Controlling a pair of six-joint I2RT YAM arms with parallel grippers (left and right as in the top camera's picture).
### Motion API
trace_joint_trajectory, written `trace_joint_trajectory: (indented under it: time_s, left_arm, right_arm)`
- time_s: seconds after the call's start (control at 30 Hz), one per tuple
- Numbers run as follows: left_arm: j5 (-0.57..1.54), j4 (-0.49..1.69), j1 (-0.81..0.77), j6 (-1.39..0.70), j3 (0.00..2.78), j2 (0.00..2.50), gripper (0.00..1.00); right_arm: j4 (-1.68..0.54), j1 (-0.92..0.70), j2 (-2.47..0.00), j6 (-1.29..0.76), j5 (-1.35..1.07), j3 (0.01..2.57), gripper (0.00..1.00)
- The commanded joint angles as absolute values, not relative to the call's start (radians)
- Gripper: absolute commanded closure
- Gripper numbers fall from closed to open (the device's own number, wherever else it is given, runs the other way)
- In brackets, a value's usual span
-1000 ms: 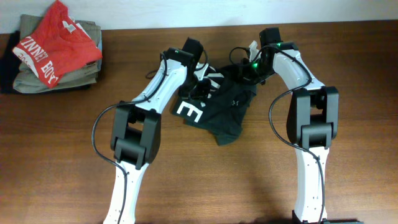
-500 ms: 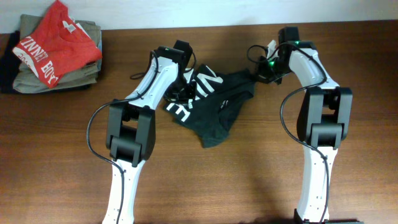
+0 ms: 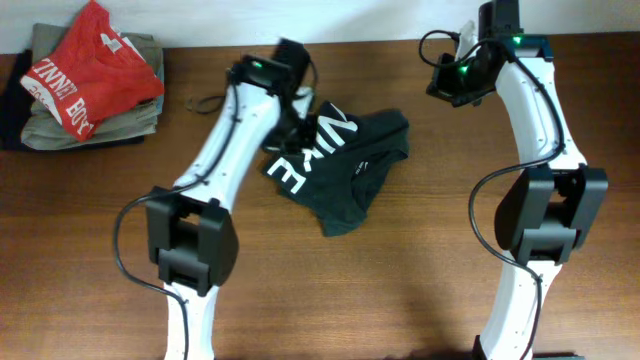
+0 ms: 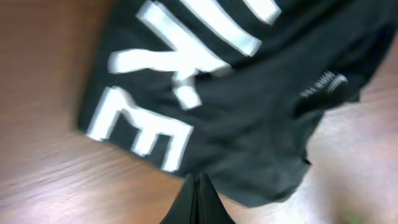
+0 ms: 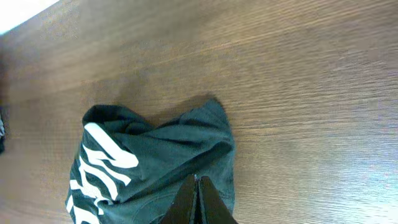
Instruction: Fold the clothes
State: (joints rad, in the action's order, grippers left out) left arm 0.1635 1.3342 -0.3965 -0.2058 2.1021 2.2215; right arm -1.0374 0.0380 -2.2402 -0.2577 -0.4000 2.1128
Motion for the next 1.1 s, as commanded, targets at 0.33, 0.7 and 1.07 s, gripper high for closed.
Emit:
trace_joint_trajectory:
  time_s: [0.33, 0.7, 1.07]
  left_arm:
    - [0.274, 1.042, -0.551, -0.278, 1.694, 2.223, 0.99]
    - [0.274, 1.098, -0.552, -0.291, 1.601, 2.223, 0.99]
    - [0.138, 1.259, -0.552, -0.253, 1.602, 2.189, 0.99]
  right_arm:
    - [-1.002, -0.079, -2.356, -0.238, -0.442, 2.077, 0.96]
    - [-0.979, -0.097, -2.494, -0.244, -0.467, 2.077, 0.96]
    - [-0.979, -0.073, -2.523, -0.319, -0.218, 2.08, 0.96]
